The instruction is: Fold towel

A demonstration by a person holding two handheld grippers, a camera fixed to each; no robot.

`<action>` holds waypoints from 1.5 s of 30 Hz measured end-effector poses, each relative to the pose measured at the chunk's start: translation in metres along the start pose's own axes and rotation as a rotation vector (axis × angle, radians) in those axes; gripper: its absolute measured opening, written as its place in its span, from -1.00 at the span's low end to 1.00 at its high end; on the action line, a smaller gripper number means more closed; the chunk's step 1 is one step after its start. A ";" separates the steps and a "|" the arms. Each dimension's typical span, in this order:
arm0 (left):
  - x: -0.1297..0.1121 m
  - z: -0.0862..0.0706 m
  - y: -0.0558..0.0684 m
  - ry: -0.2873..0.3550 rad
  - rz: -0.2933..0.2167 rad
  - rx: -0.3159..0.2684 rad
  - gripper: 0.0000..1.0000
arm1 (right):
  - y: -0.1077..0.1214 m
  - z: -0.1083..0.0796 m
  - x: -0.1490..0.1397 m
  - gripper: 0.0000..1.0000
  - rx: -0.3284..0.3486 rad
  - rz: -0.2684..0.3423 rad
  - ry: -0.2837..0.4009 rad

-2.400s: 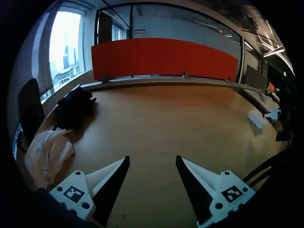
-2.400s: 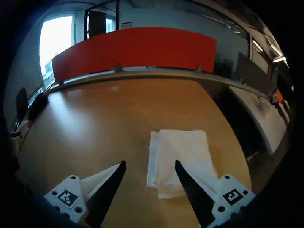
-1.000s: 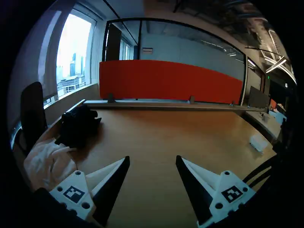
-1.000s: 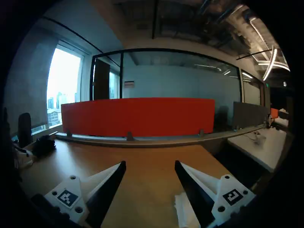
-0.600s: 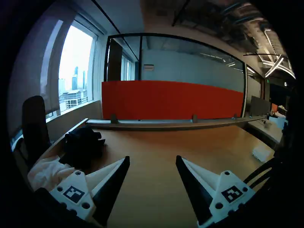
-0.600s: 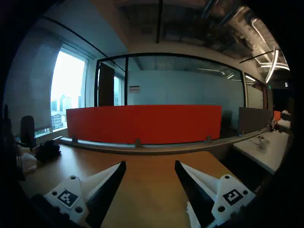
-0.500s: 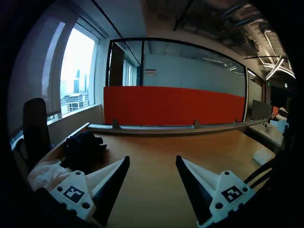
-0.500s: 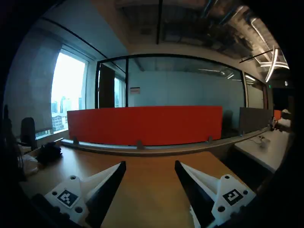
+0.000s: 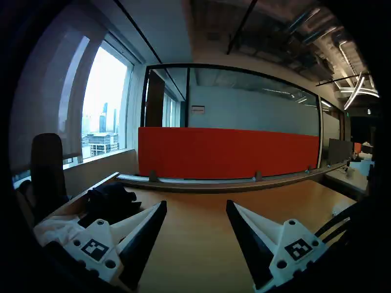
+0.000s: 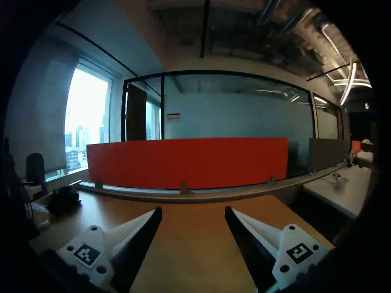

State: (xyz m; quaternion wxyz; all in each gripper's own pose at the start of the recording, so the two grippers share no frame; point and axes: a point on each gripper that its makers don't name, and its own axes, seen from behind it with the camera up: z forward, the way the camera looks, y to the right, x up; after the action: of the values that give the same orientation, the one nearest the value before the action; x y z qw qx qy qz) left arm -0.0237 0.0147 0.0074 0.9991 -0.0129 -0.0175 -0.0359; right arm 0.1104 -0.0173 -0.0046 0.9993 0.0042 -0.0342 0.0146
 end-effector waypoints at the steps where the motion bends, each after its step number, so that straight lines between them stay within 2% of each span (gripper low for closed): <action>1: -0.002 0.000 0.000 0.002 0.002 0.001 0.79 | -0.001 0.000 -0.001 0.99 0.000 0.002 -0.002; 9: -0.020 0.001 0.006 0.039 -0.001 -0.004 0.79 | -0.008 -0.003 -0.012 0.99 -0.004 0.020 -0.001; 15: -0.038 0.002 0.009 0.065 -0.005 -0.003 0.79 | -0.010 -0.008 -0.028 0.99 -0.014 0.012 -0.010; 21: -0.057 0.003 0.009 0.074 0.006 0.008 0.79 | -0.015 -0.011 -0.039 0.99 -0.002 0.012 -0.017; 33: -0.075 0.000 0.010 0.098 0.055 0.037 0.79 | -0.013 -0.013 -0.049 0.99 0.001 0.014 -0.027; 39: -0.081 -0.003 0.007 0.111 0.058 0.042 0.79 | -0.003 -0.016 -0.059 0.99 -0.020 0.010 -0.043; 45: -0.084 -0.004 -0.002 0.122 0.064 0.044 0.79 | 0.003 -0.018 -0.067 0.99 -0.038 0.012 -0.048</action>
State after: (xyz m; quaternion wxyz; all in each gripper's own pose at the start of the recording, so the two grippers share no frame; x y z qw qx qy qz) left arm -0.1072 0.0188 0.0003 0.9990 0.0108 0.0429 -0.0041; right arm 0.0450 -0.0163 -0.0273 0.9980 -0.0149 -0.0584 0.0196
